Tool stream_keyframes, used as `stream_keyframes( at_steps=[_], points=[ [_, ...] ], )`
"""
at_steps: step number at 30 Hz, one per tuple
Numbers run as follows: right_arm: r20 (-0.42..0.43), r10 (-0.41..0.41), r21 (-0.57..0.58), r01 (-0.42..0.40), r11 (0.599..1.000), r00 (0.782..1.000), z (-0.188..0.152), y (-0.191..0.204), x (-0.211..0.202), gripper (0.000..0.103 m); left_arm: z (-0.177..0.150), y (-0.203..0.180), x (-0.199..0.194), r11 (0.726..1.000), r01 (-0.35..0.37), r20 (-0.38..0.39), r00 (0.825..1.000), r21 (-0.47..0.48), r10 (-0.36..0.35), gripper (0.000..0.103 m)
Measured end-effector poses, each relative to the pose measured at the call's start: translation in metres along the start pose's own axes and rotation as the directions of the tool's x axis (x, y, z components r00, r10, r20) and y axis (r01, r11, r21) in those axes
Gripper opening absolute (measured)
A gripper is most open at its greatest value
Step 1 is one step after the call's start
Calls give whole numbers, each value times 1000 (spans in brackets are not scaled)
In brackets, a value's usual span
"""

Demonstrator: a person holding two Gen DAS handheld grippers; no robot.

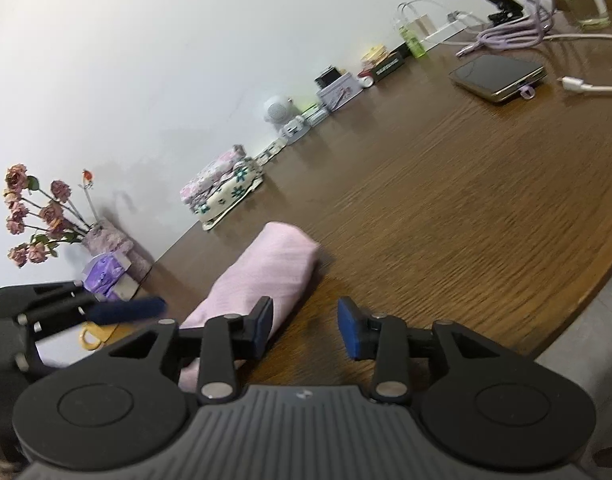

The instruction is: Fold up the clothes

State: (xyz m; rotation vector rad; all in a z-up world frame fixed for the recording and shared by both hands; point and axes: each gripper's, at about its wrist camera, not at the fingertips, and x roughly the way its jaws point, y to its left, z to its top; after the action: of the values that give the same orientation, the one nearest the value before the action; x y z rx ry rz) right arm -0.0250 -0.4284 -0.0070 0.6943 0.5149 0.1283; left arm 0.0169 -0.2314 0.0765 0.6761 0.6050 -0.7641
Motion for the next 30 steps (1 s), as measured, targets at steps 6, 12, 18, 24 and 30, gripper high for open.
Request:
stream_keyframes(
  at_steps=[6, 12, 18, 24, 30],
  points=[
    [-35, 45, 72, -42, 997, 998, 3, 12, 24, 47, -31, 102, 26, 897, 183, 10, 981, -403, -196, 53],
    [-52, 12, 79, -8, 997, 999, 7, 18, 44, 47, -64, 160, 71, 679, 407, 100, 891, -611, -443, 53],
    [-86, 9, 45, -5, 999, 996, 19, 20, 72, 42, -83, 161, 79, 600, 503, 151, 829, -622, -538, 38],
    [-162, 41, -9, -43, 999, 986, 36, 31, 103, 40, -99, 155, 61, 592, 510, 191, 834, -623, -517, 34],
    [-94, -20, -164, 4, 987, 995, 19, 51, 57, 49, -111, 142, 11, 736, 427, 246, 904, -526, -348, 54]
  ],
)
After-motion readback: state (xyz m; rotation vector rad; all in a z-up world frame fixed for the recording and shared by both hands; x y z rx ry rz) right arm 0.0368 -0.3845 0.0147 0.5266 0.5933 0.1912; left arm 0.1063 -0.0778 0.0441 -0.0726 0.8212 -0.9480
